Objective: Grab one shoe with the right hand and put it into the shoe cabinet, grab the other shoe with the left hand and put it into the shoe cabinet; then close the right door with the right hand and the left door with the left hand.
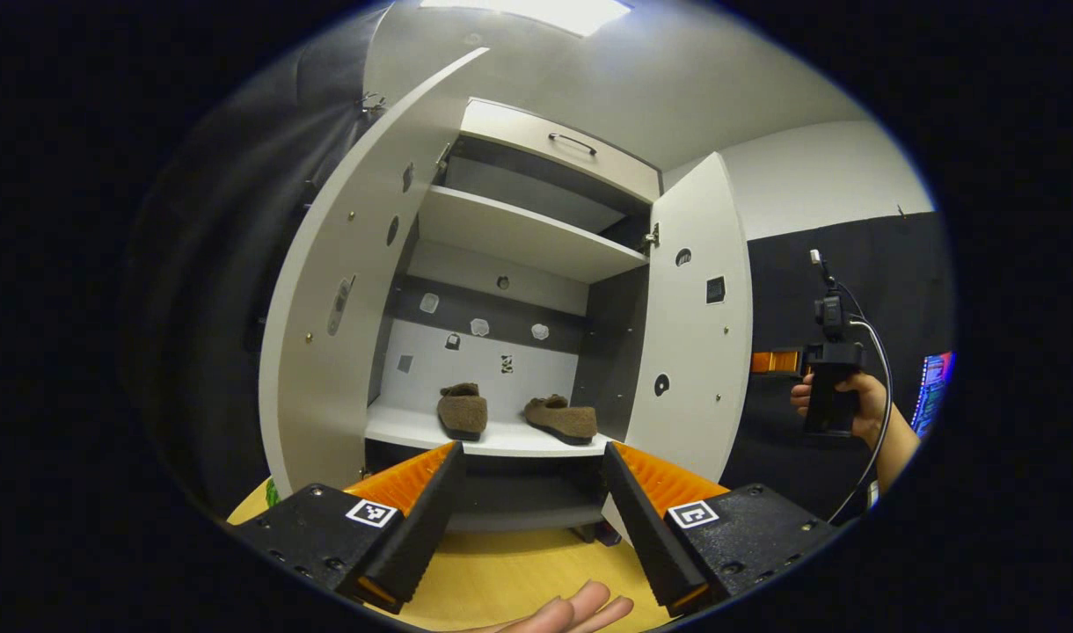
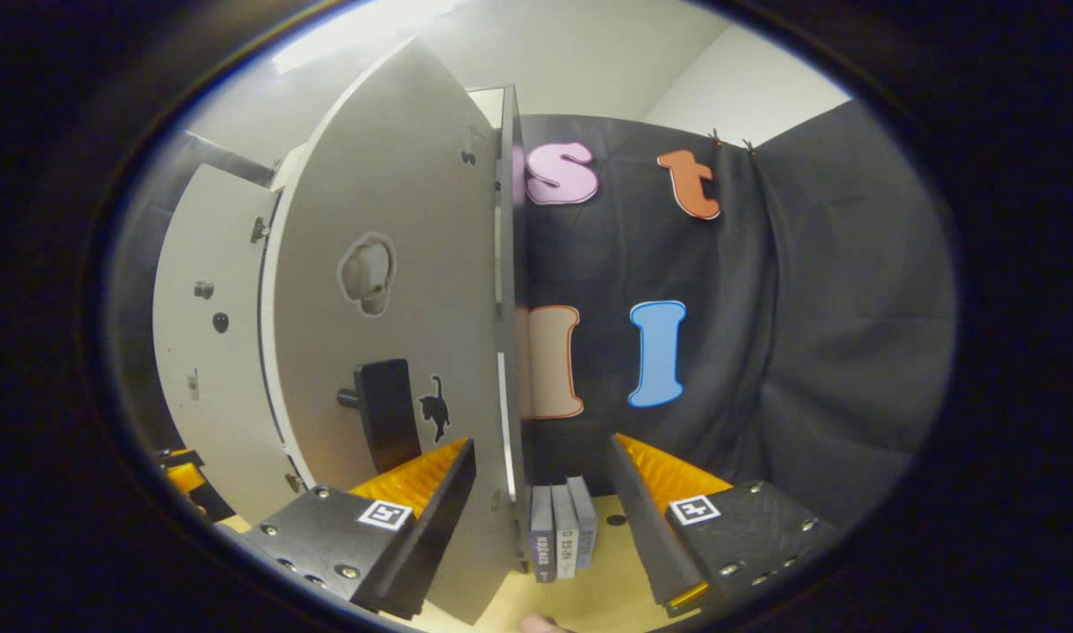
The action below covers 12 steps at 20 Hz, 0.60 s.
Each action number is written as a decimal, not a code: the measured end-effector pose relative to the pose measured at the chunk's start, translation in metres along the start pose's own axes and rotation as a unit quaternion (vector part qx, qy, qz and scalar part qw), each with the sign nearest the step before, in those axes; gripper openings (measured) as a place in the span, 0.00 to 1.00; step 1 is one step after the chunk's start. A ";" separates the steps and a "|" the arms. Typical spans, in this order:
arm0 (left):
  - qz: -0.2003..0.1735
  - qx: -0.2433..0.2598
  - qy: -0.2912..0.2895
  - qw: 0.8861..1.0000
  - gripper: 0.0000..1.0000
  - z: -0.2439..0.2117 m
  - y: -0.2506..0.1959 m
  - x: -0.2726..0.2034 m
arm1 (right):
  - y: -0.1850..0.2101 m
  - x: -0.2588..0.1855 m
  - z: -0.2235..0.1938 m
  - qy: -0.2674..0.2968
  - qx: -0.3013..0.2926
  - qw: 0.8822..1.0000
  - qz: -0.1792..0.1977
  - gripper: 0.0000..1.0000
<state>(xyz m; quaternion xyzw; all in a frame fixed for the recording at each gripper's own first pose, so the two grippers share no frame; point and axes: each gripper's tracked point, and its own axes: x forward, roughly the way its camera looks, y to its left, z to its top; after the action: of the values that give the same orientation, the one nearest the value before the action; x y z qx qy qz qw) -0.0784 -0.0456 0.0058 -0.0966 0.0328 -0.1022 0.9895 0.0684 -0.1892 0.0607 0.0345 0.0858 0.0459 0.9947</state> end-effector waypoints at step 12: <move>0.017 0.017 -0.002 1.000 0.96 0.002 0.014 0.001 | 0.090 0.016 -0.012 -0.007 -0.001 0.998 0.059 0.89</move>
<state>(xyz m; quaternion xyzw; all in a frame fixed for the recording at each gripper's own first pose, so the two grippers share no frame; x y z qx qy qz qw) -0.0744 -0.0321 0.0053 -0.0790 0.0304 -0.0855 0.9927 0.0739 -0.0975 0.0532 0.0393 0.0761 0.1048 0.9908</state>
